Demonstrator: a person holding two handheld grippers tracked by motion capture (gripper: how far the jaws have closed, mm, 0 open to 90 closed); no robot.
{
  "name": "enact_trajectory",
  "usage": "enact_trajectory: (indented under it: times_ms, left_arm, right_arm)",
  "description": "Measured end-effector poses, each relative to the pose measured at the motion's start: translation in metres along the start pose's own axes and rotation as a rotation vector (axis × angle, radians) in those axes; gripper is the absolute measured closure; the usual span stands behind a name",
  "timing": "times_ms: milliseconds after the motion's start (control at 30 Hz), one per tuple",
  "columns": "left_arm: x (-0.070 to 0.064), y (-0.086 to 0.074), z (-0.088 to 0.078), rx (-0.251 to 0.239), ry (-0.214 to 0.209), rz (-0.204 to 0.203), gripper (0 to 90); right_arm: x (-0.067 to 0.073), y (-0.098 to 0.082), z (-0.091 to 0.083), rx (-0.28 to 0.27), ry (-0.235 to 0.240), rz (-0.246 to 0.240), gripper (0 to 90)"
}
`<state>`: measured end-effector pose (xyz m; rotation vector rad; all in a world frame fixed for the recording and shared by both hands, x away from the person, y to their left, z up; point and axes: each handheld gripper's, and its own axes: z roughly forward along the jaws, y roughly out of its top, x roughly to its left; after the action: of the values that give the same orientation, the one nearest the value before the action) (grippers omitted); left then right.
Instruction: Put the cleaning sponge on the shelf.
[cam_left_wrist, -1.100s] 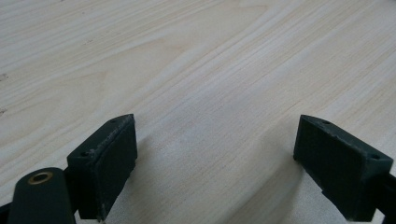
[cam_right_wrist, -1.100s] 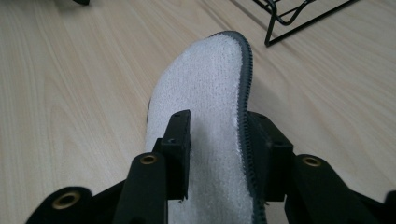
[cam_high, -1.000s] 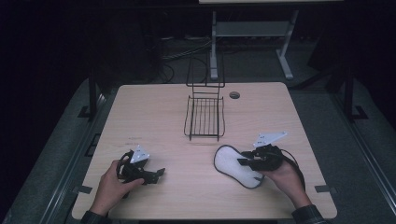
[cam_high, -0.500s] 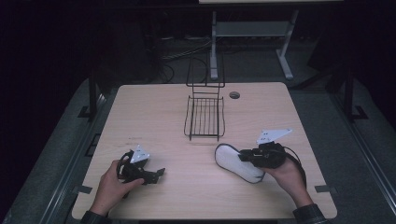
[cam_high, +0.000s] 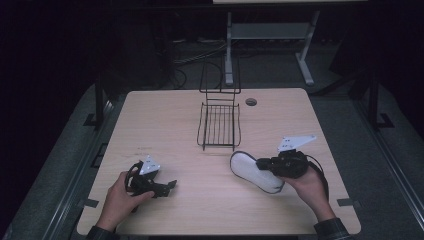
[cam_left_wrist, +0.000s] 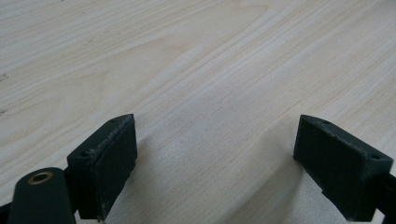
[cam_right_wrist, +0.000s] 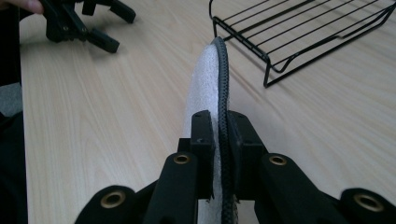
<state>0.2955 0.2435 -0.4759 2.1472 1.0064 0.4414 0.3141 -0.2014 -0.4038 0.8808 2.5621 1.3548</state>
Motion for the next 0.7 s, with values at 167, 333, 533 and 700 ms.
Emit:
enact_trajectory:
  times_ms: [167,333,533,700]
  left_arm:
    - [0.0,0.0,0.0,-0.002,0.0,-0.003,12.6]
    - [0.0,0.0,0.0,-0.002,0.0,-0.003,12.6]
    - [0.0,0.0,0.0,-0.003,0.0,-0.003,12.6]
    - [0.0,0.0,0.0,-0.002,-0.001,-0.002,12.6]
  right_arm:
    - [-0.002,0.004,-0.003,-0.018,-0.004,0.008,81.5]
    - [-0.007,0.011,-0.006,-0.043,-0.019,0.013,81.5]
    - [-0.011,0.017,-0.007,-0.059,-0.032,0.021,81.5]
    - [-0.015,0.023,-0.009,-0.08,-0.039,0.023,81.5]
